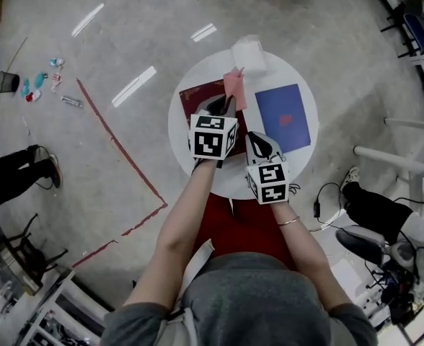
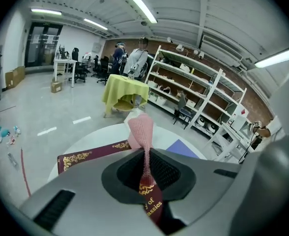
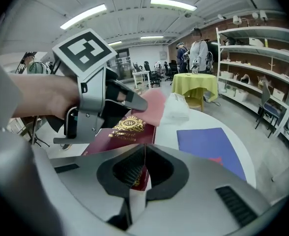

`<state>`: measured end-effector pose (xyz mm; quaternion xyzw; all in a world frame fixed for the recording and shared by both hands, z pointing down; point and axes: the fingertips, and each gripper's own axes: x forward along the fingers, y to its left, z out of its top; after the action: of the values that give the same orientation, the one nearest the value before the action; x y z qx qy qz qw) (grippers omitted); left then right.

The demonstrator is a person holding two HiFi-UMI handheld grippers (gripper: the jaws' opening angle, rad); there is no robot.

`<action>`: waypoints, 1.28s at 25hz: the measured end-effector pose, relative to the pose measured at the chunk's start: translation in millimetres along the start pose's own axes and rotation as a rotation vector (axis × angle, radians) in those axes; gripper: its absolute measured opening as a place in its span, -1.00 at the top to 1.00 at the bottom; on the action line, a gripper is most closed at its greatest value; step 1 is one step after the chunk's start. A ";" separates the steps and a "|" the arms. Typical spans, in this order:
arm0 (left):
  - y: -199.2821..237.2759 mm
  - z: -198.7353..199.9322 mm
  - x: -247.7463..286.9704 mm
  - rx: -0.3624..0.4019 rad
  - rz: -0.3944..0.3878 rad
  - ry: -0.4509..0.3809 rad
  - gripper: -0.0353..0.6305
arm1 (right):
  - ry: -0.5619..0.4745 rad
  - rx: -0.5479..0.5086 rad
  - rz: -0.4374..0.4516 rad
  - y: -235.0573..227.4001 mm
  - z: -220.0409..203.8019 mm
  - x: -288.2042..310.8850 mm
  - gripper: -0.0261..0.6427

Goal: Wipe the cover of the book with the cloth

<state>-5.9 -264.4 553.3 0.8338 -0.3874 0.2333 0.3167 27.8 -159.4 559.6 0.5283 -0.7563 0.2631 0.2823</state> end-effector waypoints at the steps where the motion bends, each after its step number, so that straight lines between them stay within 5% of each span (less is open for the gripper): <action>1: 2.1 -2.2 3.9 0.004 0.001 0.017 0.79 | 0.002 0.003 -0.005 -0.8 0.3 1.4 0.83; 11: 50.4 -23.6 -7.1 -0.010 0.064 0.094 0.79 | 0.035 -0.013 -0.020 6.0 2.3 14.2 0.83; 32: 132.0 -67.1 -88.7 -0.158 0.317 0.063 0.79 | 0.093 -0.053 0.038 15.5 -12.5 22.9 0.83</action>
<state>-172.7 -238.5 589.3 0.7271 -0.5208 0.2753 0.3526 8.6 -160.9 583.0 0.4933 -0.7590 0.2725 0.3263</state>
